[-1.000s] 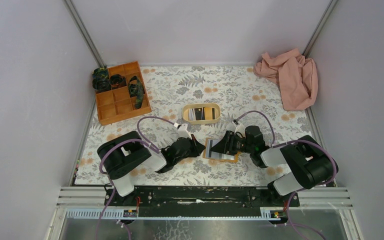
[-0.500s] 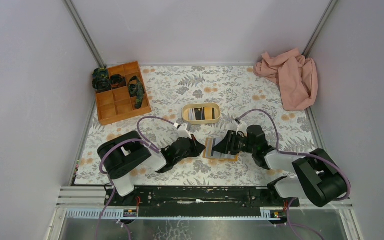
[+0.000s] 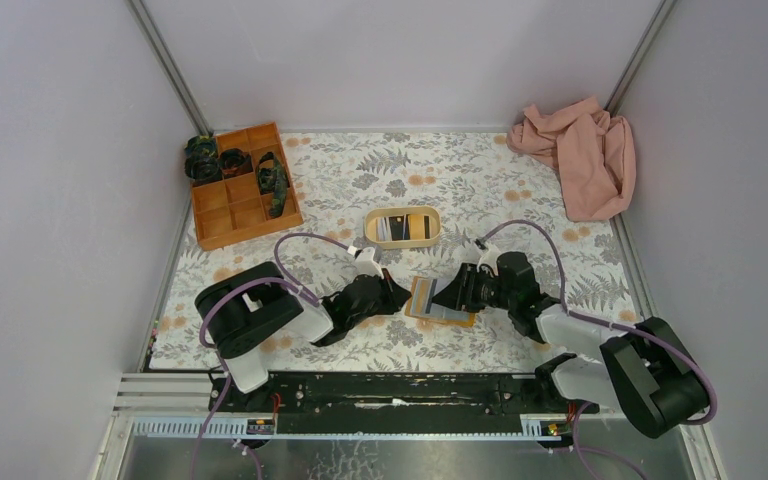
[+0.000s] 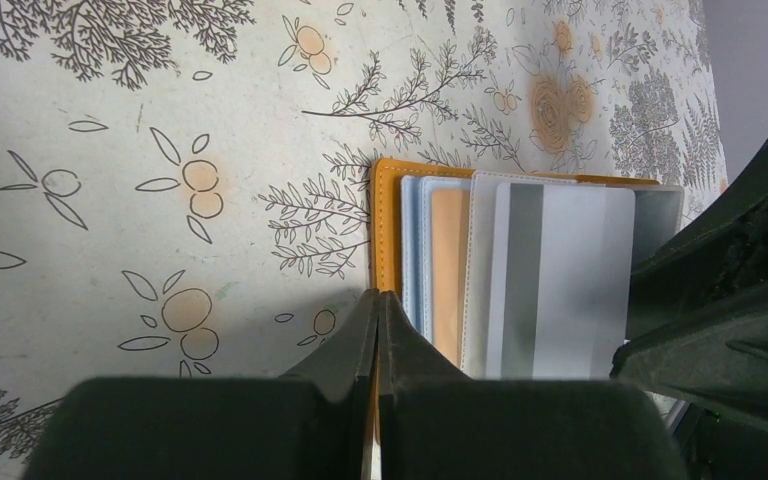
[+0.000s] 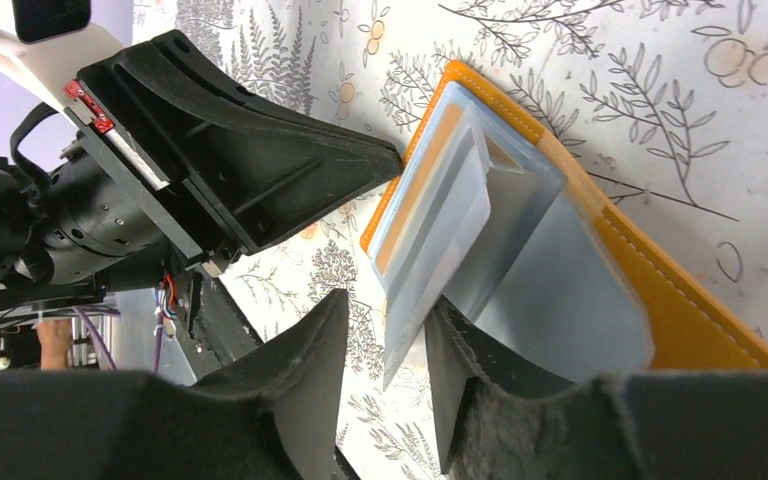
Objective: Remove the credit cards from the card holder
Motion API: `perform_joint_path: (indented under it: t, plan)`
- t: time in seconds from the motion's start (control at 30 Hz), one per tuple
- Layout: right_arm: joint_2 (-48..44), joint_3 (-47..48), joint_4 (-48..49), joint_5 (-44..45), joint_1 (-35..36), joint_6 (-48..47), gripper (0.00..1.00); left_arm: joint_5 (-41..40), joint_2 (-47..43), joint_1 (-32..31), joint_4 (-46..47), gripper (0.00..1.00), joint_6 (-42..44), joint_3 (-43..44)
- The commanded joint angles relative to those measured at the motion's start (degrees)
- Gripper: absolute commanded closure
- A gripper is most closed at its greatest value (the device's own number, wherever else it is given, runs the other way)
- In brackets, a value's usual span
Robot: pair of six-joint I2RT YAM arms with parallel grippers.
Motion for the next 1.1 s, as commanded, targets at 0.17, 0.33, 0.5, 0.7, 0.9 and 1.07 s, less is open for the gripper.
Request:
perform_joint_path:
  t: [0.17,0.33,0.5,0.7,0.9,1.07]
  plan:
    - [-2.9,1.5,-5.7,3.2,-0.5,-1.6,0.83,2.0,2.7,0.2,-6.4,1.00,1.0,-1.4]
    - [-4.8,1.4,-8.5,5.4,-0.5,-3.1,1.00,1.9,2.6,0.2,-6.3,1.00,0.9,-1.5]
    - [-10.3,1.9,-14.4,9.0,-0.5,-4.1,1.00,1.9,2.6,0.1,-6.1,1.00,0.9,-1.6]
    - [-19.6,4.0,-23.3,15.6,-0.5,-6.1,1.00,1.5,2.0,0.1,-4.0,1.00,0.7,-2.9]
    - [-21.4,4.8,-25.1,16.4,-0.5,-7.2,0.99,1.3,1.6,0.2,-3.1,0.93,1.0,-3.6]
    - [-23.0,6.2,-28.1,18.2,-0.5,-7.7,1.00,0.4,0.7,0.1,-1.5,0.83,0.4,-5.0]
